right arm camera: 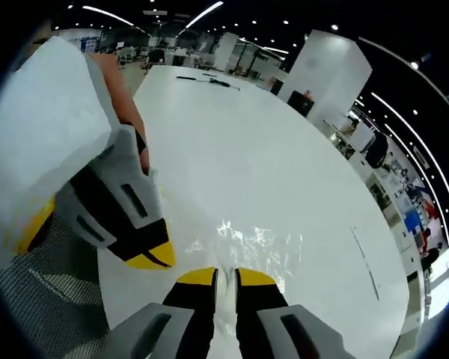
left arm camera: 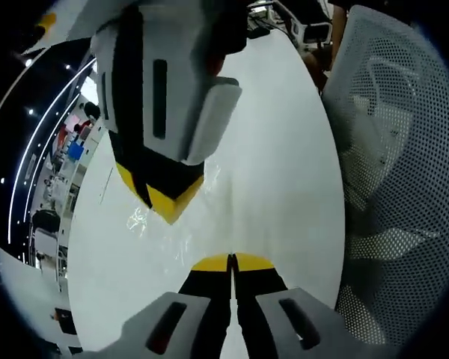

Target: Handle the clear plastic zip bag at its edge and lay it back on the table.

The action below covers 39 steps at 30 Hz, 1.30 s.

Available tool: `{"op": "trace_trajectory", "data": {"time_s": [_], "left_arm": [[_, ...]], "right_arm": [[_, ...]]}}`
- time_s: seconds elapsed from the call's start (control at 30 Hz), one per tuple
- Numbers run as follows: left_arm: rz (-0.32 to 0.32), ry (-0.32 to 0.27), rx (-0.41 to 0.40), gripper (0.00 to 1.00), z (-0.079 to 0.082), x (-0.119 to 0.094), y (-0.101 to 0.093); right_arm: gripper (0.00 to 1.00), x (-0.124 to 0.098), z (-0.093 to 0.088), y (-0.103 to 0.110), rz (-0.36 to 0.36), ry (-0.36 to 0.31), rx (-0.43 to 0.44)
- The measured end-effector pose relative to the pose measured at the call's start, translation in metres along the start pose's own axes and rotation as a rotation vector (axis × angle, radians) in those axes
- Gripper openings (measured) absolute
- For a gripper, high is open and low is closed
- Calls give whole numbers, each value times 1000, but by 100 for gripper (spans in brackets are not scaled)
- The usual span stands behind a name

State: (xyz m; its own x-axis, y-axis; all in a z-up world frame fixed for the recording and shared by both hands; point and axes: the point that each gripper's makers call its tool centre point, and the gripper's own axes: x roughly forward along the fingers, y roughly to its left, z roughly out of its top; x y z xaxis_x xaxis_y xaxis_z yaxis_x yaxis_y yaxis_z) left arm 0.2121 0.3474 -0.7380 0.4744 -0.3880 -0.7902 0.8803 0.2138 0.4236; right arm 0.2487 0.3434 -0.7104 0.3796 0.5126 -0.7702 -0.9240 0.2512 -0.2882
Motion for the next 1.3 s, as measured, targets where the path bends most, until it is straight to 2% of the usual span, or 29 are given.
{"op": "trace_trajectory", "data": {"time_s": [0.17,0.3,0.57,0.9,1.3], "left_arm": [[-17,-35,26,0,3,-4,-6],[-37,-68,38,0,7,-9,-10],[-78,-134,37,0,22,-19,-14],[-86,-119,10,0,19,-9,-17],[-101,-92,-15,0,9,-2,-23]], "right_arm": [[0,7,-9,-6,-26,24,11],[0,6,-14,-9,-34,38,53],[0,3,-14,-22,-79,29,16],[0,-6,14,-30,-125,-36,-31],[0,-14,31,-41,-162,-75,-64]]}}
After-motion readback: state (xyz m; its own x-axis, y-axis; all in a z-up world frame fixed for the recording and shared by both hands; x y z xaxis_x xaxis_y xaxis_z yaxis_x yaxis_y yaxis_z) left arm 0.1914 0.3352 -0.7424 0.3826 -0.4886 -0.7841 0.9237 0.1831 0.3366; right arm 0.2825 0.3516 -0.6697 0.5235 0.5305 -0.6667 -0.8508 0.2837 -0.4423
